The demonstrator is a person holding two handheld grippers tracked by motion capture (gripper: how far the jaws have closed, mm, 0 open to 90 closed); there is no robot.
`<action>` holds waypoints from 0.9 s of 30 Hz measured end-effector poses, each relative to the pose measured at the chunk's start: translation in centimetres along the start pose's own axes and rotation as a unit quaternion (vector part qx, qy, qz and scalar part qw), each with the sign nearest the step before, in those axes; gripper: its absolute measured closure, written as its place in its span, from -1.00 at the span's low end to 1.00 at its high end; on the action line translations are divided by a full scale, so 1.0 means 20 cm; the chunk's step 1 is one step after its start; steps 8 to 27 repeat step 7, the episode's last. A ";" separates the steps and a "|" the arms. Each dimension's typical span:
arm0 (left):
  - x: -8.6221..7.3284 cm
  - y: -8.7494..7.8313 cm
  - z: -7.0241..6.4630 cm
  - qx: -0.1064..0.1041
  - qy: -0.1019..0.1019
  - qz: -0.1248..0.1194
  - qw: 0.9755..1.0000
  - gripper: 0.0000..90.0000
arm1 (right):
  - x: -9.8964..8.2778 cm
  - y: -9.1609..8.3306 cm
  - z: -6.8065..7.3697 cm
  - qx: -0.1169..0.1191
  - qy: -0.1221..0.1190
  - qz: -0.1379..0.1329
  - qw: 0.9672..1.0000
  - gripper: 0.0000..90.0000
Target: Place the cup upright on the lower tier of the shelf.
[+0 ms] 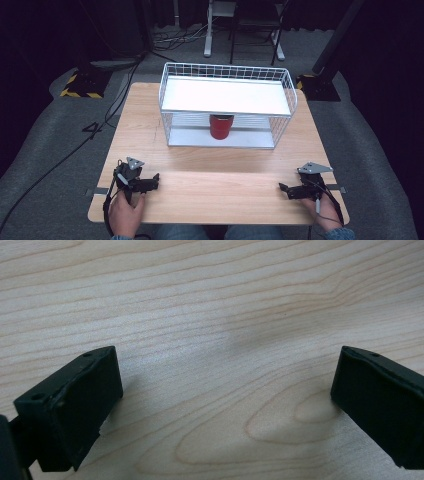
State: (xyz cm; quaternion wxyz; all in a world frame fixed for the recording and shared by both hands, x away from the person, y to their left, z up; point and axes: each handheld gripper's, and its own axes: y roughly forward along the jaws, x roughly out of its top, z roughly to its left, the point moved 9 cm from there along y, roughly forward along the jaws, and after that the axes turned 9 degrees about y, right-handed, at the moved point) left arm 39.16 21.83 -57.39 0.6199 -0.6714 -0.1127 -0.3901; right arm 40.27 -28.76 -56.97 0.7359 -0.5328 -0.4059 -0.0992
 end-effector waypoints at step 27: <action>0.00 0.00 0.00 0.000 0.000 0.000 1.000 -0.99 | 0.00 0.00 0.00 -0.001 0.003 -0.001 1.000 -0.99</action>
